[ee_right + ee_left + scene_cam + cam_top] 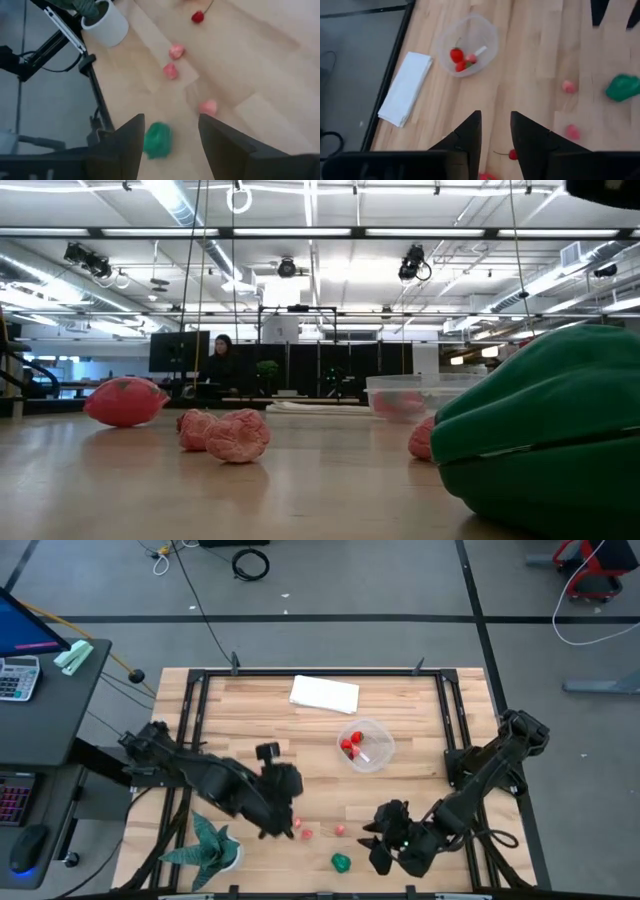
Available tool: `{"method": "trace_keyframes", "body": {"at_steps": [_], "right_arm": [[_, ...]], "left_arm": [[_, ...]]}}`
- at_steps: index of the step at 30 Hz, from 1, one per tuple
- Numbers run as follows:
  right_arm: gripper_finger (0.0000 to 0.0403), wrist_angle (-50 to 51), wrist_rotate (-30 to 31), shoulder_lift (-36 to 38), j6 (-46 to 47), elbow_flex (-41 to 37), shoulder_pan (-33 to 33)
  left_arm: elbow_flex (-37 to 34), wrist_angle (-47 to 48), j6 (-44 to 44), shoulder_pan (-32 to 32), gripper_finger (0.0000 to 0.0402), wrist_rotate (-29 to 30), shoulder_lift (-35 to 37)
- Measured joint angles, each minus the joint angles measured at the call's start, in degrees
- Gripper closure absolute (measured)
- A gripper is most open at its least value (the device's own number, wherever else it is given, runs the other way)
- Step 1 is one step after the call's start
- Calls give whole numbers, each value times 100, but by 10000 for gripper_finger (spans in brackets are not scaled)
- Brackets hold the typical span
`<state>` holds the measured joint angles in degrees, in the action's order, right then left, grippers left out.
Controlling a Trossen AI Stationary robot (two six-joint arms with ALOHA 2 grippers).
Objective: Pick and placing Produce into tupperware
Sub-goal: Put the green bell pepper into the transparent bin
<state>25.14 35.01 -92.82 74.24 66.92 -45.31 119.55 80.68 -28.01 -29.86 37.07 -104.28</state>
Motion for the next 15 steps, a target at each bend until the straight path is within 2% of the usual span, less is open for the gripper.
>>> {"method": "trace_keyframes", "body": {"at_steps": [5,7,9,12,15], "right_arm": [[206,-2,22,-6,343,0,-333],[206,-16,161,-6,482,0,-479],[206,-15,395,-6,559,0,-596],[206,-75,799,-9,564,0,-724],[206,-170,1037,-9,573,0,-778]], "left_arm": [[-2,563,-495,-209,296,691,-131],[0,921,-948,-286,297,1057,-116],[-115,873,-1118,-405,301,1123,-62],[-797,337,-1070,-650,310,885,214],[-1977,-532,-1005,-826,319,737,477]]}}
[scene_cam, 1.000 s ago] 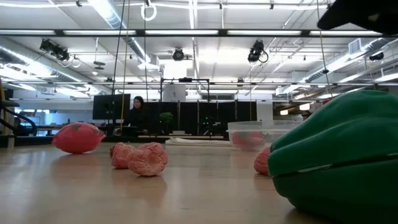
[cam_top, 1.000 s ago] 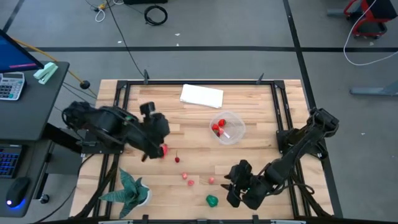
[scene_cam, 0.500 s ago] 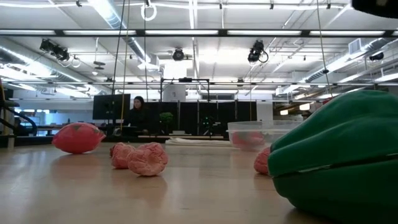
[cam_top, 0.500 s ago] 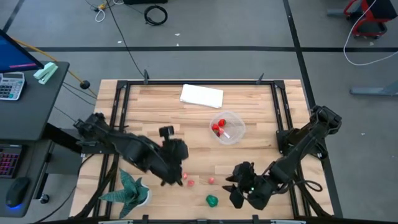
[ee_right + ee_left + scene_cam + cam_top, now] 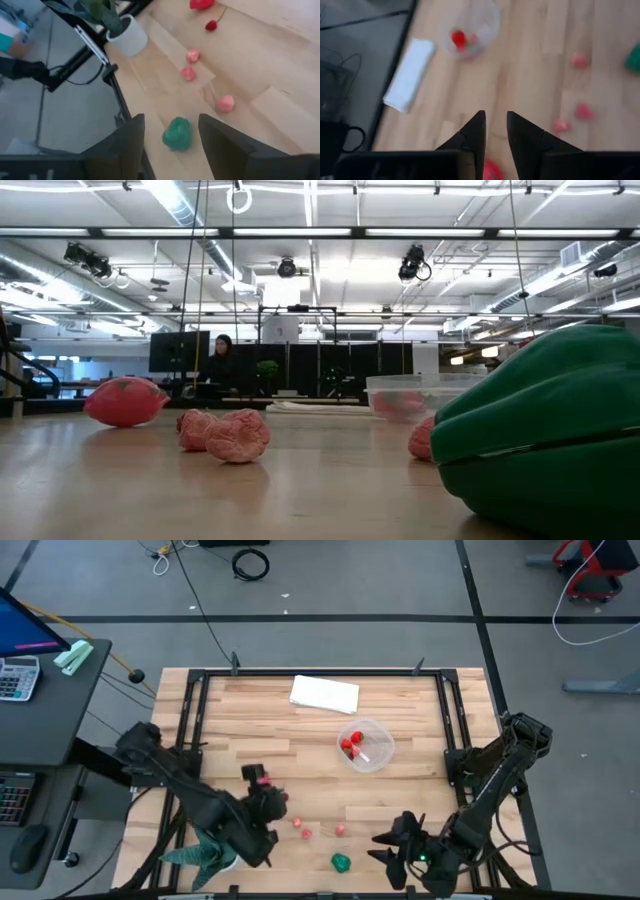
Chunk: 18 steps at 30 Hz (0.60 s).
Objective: Pick and placing Produce into tupperware
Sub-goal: Put the green bell pepper into the transparent bin
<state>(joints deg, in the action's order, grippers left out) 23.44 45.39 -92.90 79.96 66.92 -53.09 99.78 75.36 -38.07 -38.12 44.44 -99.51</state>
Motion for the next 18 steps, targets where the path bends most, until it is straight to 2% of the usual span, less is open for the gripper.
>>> {"method": "trace_keyframes", "body": {"at_steps": [4,8,13,18], "right_arm": [[206,-299,23,-2,2,0,-1],[206,-508,41,-2,-2,0,30],[206,-672,52,-23,-4,0,93],[203,-847,-155,-168,-266,0,277]], "left_arm": [[-1229,-1168,435,89,328,-362,576],[-1860,-1633,745,316,331,-668,1269],[-1936,-1738,1267,782,329,-947,2403],[-1947,-1860,1473,1202,327,-1203,3127]]}}
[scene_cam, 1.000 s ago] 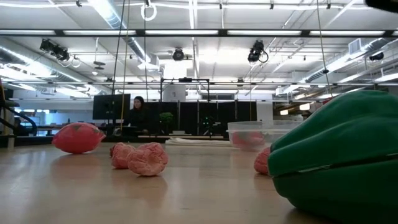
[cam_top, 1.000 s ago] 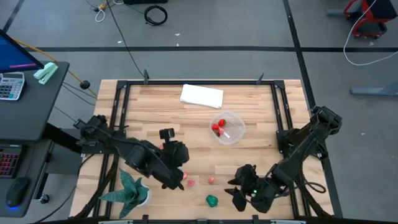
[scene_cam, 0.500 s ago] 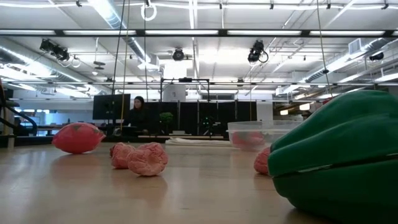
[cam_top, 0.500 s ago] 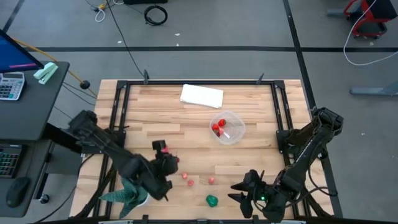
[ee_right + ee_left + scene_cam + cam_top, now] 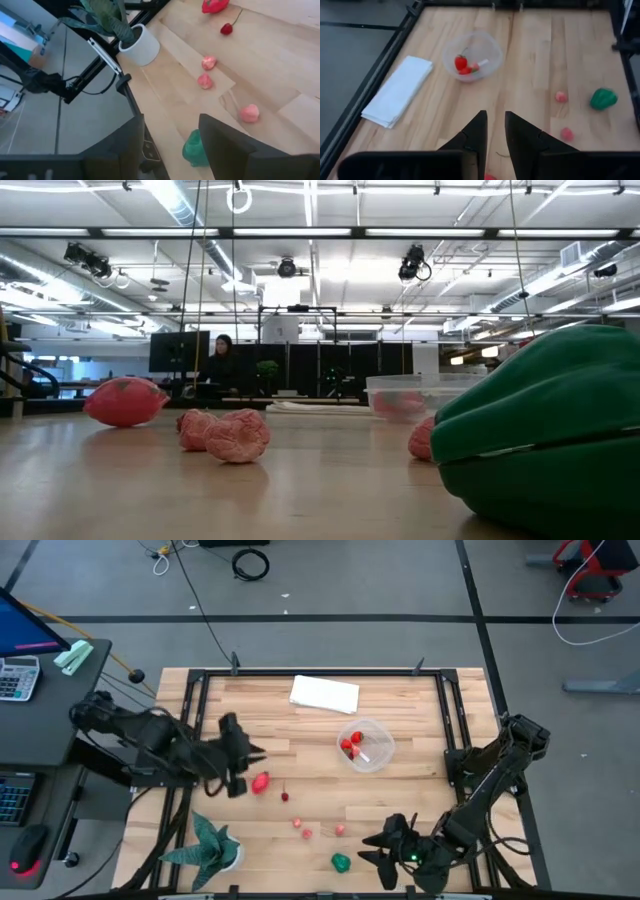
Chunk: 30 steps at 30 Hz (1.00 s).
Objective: Pick and placing Produce into tupperware
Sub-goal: Put the green bell pepper into the transparent bin
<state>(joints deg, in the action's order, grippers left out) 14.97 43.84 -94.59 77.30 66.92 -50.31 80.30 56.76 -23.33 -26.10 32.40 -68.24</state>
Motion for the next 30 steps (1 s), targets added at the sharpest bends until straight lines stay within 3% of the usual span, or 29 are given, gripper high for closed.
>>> {"method": "trace_keyframes", "body": {"at_steps": [10,16,19,21,25,28,30], "right_arm": [[203,-612,-1034,-399,-89,0,308],[203,-707,-2351,-601,-200,0,302],[203,-493,-2351,-521,-1072,0,304],[203,-412,-1980,-445,-1663,0,343],[203,-583,-1390,-325,-1714,2,502],[203,-582,-1460,-334,-1636,11,556],[202,-623,-1872,-405,-1280,11,543]], "left_arm": [[-298,191,421,116,305,13,161],[-301,662,455,594,265,103,161],[-301,657,454,770,238,101,159],[-297,613,459,866,222,103,115],[-298,616,466,977,200,105,100],[-296,624,466,993,192,103,100],[-296,641,466,992,189,101,99]]}}
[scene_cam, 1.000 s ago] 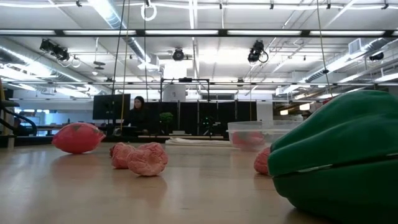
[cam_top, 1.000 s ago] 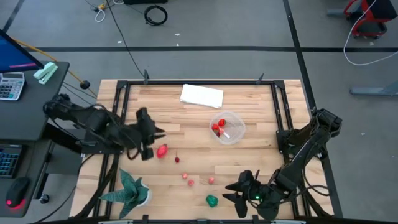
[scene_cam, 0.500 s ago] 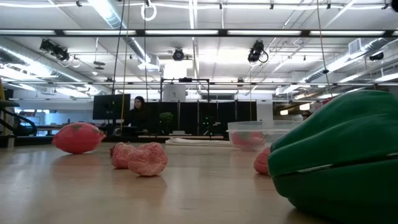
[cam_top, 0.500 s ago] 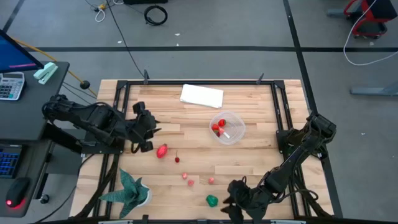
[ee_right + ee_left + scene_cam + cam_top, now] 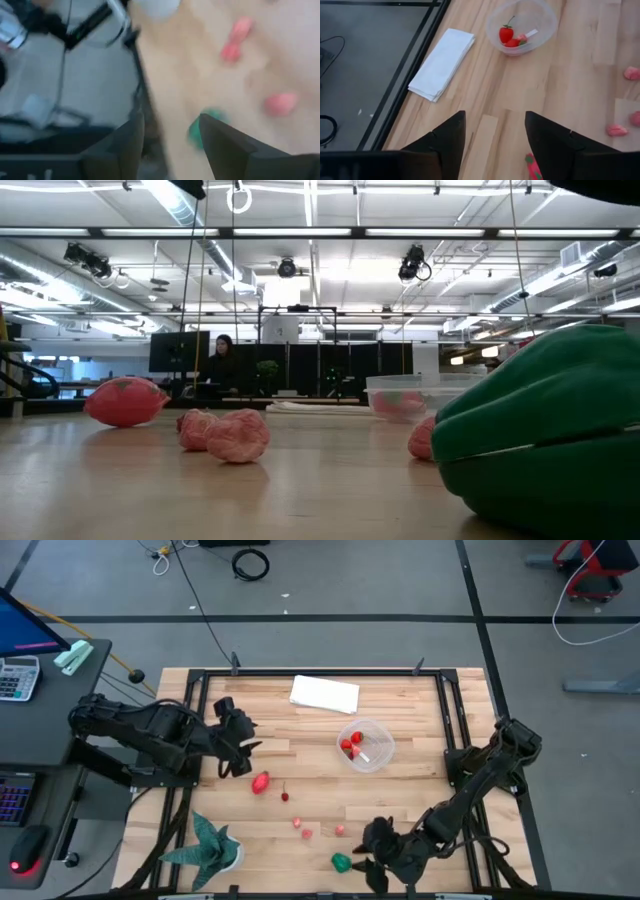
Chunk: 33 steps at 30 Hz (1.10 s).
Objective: Pick and placing Produce into tupperware
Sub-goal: Put the green bell pepper into the transparent bin
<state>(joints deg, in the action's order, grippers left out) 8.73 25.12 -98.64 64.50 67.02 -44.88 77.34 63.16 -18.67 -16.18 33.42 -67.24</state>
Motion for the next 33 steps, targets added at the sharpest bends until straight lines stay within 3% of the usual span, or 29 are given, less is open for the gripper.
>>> {"method": "trace_keyframes", "body": {"at_steps": [4,11,25,33], "right_arm": [[189,-179,-564,-221,254,34,-54],[158,-140,-321,-310,-589,238,-100],[137,212,-140,-1009,-255,236,-103],[137,230,446,-1188,-460,236,-55]], "left_arm": [[0,11,-1,0,190,0,0],[0,23,-12,-1,195,-1,0],[0,32,1,-1,194,1,0],[0,126,1,-1,195,-1,0]]}}
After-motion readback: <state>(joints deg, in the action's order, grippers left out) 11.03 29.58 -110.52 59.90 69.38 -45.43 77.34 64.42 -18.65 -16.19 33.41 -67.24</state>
